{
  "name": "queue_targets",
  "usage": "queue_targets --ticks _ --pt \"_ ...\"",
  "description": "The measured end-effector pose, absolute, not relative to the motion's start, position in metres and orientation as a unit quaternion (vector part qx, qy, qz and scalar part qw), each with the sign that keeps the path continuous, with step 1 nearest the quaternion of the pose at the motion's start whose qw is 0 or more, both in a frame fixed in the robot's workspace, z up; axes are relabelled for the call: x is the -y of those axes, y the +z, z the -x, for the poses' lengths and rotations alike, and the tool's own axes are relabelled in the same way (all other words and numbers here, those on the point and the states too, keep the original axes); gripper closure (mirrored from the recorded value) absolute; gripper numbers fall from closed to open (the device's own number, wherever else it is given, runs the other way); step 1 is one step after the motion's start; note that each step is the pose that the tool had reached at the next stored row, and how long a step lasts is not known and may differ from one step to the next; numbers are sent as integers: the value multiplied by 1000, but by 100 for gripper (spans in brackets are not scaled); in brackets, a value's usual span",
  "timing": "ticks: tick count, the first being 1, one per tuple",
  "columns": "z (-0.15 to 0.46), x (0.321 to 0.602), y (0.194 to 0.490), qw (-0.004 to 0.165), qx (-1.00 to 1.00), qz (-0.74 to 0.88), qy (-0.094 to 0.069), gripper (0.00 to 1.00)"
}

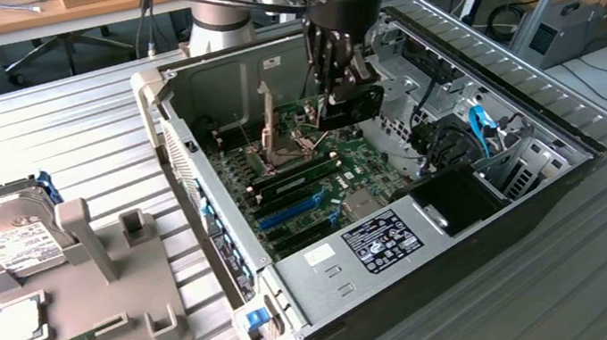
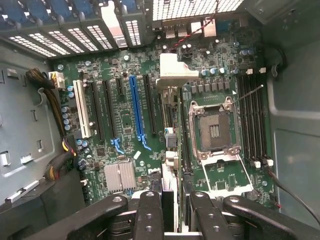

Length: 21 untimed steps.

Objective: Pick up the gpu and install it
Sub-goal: 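Insert the gpu into the slot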

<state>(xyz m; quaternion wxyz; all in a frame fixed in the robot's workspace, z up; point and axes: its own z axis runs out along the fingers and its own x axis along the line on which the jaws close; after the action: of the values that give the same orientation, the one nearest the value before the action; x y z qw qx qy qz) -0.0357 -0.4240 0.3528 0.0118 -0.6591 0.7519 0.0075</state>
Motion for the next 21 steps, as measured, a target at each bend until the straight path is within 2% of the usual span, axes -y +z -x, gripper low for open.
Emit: queue_targets --ticks 21 --pt "36 424 352 11 -713 701 8 74"
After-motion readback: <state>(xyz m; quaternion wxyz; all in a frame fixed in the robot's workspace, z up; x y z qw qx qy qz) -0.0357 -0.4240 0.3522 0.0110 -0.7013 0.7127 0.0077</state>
